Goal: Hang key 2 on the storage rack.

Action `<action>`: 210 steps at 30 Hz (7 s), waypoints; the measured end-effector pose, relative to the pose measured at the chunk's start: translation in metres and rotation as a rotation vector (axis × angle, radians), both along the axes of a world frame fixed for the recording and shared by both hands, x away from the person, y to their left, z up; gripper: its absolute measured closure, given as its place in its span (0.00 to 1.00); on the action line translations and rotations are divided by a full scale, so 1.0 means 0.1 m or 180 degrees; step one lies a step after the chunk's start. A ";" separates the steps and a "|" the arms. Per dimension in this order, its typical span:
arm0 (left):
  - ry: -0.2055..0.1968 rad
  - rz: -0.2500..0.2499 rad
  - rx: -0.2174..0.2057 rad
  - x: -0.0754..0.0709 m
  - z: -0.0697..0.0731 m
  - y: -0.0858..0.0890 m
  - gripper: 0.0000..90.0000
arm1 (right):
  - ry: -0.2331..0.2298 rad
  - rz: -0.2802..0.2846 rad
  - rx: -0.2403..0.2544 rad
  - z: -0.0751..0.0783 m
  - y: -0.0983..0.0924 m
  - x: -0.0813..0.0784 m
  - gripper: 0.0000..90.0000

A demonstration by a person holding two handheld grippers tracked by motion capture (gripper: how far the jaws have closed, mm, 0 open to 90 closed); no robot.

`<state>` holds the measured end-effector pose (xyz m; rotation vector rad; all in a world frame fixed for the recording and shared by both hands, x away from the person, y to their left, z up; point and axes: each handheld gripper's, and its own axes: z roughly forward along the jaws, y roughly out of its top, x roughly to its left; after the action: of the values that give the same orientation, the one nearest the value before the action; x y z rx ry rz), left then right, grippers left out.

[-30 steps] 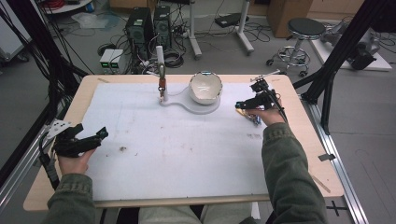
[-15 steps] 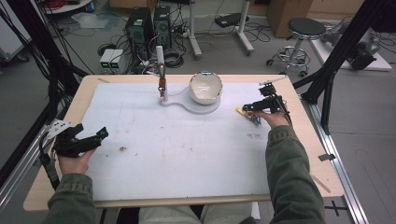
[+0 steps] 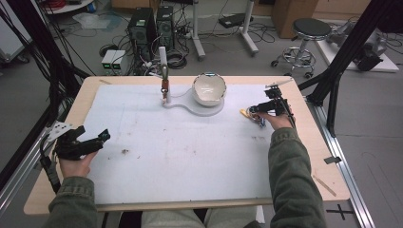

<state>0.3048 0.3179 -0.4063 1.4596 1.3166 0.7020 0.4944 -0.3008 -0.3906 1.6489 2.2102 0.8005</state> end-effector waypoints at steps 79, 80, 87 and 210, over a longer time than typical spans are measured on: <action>-0.0006 -0.0030 -0.0055 -0.02 0.00 -0.02 0.02 | -0.0283 -0.0002 0.0410 0.61 -0.03 -0.37 0.93; -0.0005 -0.0033 -0.0054 -0.02 0.00 -0.02 0.02 | -0.0282 0.0010 0.0408 0.62 -0.03 -0.37 0.93; -0.0008 -0.0044 -0.0068 -0.02 0.00 -0.02 0.02 | -0.0394 0.0086 0.0433 0.83 0.04 -0.46 0.93; -0.0580 -0.1520 -0.0043 0.10 0.67 -1.53 0.25 | -0.0508 0.1656 0.0941 1.66 2.40 -1.23 0.93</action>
<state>0.3153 0.1653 -0.3390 1.5797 0.7885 0.4925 0.3717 -0.0611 -0.2249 1.0595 2.5249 1.3931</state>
